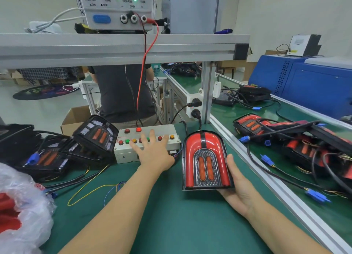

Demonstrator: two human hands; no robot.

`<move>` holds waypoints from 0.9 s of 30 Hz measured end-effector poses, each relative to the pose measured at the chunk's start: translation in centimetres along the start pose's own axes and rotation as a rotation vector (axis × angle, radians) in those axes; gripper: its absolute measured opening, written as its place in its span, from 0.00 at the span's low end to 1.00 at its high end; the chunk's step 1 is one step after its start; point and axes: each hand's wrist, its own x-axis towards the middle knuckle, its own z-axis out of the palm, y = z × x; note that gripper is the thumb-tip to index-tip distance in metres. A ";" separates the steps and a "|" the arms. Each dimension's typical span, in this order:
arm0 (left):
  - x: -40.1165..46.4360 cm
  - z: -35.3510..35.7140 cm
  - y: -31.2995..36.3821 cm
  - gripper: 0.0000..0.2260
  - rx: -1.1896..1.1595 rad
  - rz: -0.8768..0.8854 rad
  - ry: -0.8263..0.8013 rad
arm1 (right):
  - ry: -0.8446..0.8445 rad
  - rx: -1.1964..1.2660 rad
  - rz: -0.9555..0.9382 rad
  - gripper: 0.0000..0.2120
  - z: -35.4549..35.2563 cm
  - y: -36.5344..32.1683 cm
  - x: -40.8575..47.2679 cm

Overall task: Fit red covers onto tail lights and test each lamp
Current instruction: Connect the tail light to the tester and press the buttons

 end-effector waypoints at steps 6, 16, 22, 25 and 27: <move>0.5 -0.2 -0.1 0.31 0.047 0.056 0.017 | 0.033 0.042 -0.002 0.22 -0.1 0.1 0.2; 0.7 0.1 -0.2 0.30 0.038 0.047 0.045 | 0.064 0.048 0.028 0.25 0.1 -0.4 -0.2; 0.7 -0.1 -0.2 0.30 0.046 0.050 0.033 | 0.086 -0.038 0.029 0.27 0.0 -0.8 -0.7; 0.6 -0.2 -0.1 0.30 0.050 0.051 0.023 | 0.093 -0.083 0.027 0.26 -0.1 -1.2 -1.1; 0.5 -0.2 -0.1 0.30 0.060 0.056 0.015 | 0.109 -0.102 0.025 0.24 -0.3 -1.4 -1.1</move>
